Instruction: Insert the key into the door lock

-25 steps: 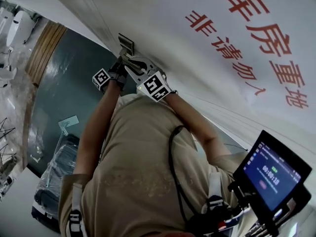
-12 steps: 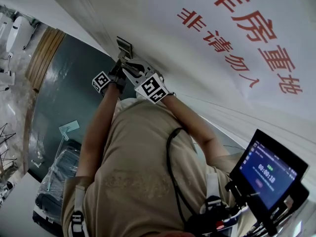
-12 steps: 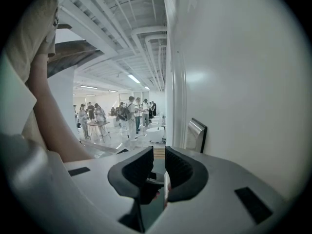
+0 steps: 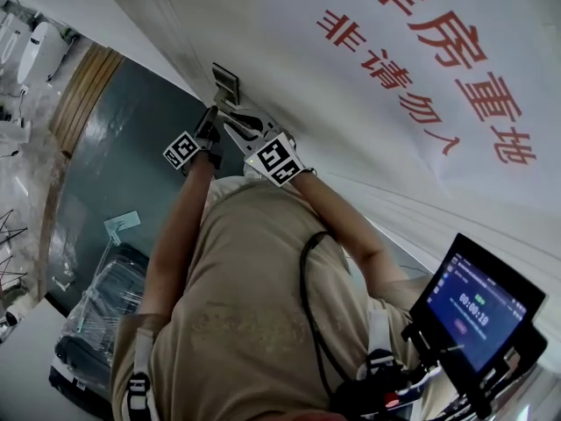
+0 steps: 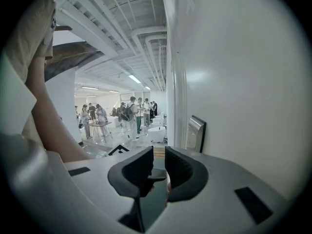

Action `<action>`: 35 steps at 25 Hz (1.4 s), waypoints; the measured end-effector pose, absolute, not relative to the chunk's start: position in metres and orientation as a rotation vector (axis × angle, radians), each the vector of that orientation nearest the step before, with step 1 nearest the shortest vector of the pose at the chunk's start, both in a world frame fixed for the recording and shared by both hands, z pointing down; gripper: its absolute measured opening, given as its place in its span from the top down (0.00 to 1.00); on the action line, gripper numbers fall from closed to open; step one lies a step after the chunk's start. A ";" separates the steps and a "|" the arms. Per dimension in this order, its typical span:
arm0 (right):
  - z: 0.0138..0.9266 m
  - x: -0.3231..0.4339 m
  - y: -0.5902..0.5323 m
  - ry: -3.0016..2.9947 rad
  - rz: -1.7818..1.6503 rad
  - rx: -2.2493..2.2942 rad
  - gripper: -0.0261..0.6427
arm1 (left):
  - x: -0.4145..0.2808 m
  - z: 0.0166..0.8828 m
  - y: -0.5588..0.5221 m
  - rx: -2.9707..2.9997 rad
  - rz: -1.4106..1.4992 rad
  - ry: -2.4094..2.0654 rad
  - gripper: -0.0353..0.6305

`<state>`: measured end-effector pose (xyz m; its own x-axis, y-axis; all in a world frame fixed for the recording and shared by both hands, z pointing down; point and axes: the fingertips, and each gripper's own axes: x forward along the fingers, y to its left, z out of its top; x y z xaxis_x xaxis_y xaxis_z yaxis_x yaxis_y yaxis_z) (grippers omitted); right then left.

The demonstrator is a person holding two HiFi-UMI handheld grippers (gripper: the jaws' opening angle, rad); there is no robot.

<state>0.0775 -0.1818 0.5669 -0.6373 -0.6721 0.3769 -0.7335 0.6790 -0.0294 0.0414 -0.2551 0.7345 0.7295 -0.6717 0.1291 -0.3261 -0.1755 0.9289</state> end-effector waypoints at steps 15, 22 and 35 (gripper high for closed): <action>0.571 0.080 -0.176 -2.572 0.211 1.036 0.87 | 0.014 0.699 -0.227 1.915 -0.357 -0.906 0.73; 0.564 0.085 -0.177 -2.566 0.141 1.064 0.87 | 0.013 0.670 -0.214 2.131 -0.109 -1.016 0.73; 0.554 0.053 -0.186 -2.581 0.084 1.062 0.87 | -0.045 0.607 -0.201 2.312 0.046 -1.335 0.73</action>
